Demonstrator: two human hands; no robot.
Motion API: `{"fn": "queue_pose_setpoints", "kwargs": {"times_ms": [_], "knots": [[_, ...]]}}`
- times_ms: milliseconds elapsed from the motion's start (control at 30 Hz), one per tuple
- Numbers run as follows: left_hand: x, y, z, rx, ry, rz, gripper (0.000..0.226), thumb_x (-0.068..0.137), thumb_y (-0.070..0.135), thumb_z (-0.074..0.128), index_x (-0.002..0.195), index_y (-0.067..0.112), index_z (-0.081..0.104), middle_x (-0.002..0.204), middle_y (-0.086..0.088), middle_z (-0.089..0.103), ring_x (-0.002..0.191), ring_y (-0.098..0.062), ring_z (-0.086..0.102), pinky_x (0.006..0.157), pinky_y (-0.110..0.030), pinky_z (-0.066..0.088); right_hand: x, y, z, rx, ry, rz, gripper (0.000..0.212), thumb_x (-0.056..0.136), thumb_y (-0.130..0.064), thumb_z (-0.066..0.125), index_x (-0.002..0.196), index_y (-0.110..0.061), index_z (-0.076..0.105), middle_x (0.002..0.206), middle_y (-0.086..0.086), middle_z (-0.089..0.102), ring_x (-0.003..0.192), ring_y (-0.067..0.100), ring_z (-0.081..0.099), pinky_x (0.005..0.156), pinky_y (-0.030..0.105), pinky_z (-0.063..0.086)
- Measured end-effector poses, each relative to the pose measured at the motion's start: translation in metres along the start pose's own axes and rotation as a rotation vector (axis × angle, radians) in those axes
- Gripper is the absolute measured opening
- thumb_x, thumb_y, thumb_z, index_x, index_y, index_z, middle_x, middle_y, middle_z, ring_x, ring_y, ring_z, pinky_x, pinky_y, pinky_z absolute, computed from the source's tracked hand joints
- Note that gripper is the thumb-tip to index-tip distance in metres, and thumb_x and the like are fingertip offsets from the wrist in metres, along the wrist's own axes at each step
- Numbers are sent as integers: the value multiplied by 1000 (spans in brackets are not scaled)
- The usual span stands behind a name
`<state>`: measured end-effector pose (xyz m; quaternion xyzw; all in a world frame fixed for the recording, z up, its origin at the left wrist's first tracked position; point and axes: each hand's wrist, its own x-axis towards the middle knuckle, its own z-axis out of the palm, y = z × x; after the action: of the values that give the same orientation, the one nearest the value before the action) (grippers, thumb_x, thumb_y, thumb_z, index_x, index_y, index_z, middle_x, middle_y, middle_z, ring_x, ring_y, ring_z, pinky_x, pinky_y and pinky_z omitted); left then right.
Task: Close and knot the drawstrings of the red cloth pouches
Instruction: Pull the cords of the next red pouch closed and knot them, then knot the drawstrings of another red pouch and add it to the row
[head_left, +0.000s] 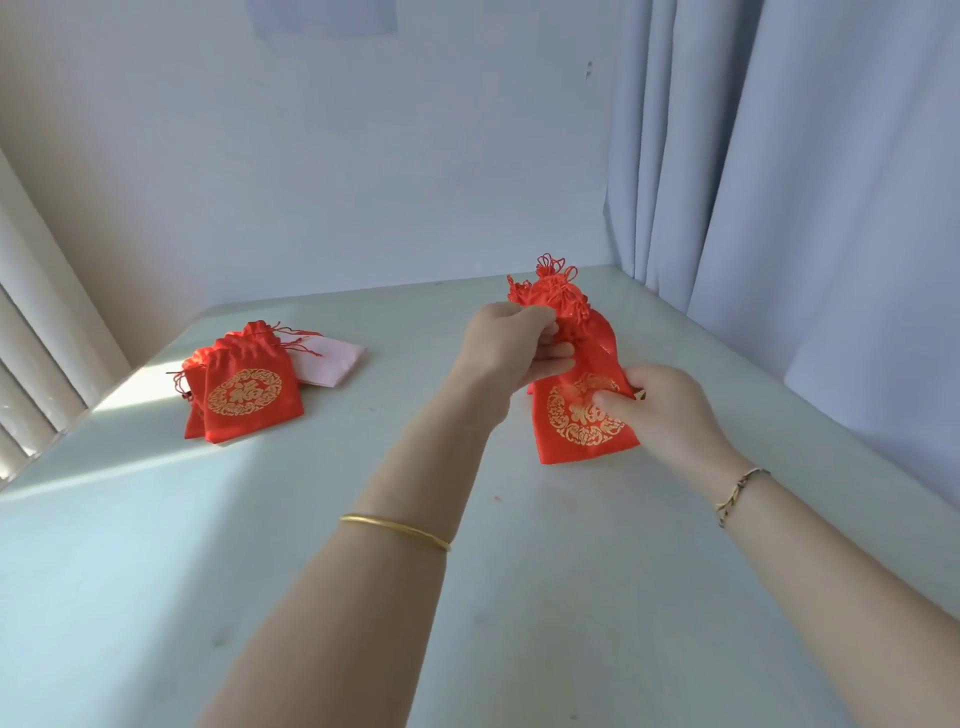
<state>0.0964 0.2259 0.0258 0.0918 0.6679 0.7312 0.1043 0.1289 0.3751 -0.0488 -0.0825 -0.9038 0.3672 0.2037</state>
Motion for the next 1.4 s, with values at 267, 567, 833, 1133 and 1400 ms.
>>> {"fn": "queue_pose_setpoints", "kwargs": {"times_ms": [267,567,833,1133,1400], "knots": [[20,-56,3,530,41,132,15,83,3,56,87,17,56,85,-5,54,72,-21,56,73,-39,54,33,17,24,43,100,104,27,82,-28,67,69,-6,58,69,12,59,71,32,56,60,36,38],[28,-77,0,468,33,68,21,83,-3,50,97,13,54,87,-7,55,73,-23,59,80,-41,53,33,16,21,-93,252,162,40,81,-33,69,102,-9,46,108,9,50,89,30,57,66,33,38],[22,-70,-38,466,226,69,25,83,-3,42,99,12,54,101,-11,54,79,-21,57,80,-40,55,1,-21,32,-82,347,27,25,86,-27,61,95,-13,43,100,5,51,85,29,56,61,32,34],[16,-72,-204,1349,525,-213,45,89,13,41,133,7,39,150,-10,25,141,-28,16,110,-45,23,7,-114,120,42,-24,-123,20,89,-19,49,107,-11,46,107,8,55,87,27,56,73,36,43],[-6,-72,-211,1475,352,65,19,86,20,52,103,19,59,112,-2,56,113,-25,49,91,-38,35,6,-131,164,125,-140,-69,21,90,-19,50,108,-8,47,111,11,55,81,19,48,72,30,38]]}}
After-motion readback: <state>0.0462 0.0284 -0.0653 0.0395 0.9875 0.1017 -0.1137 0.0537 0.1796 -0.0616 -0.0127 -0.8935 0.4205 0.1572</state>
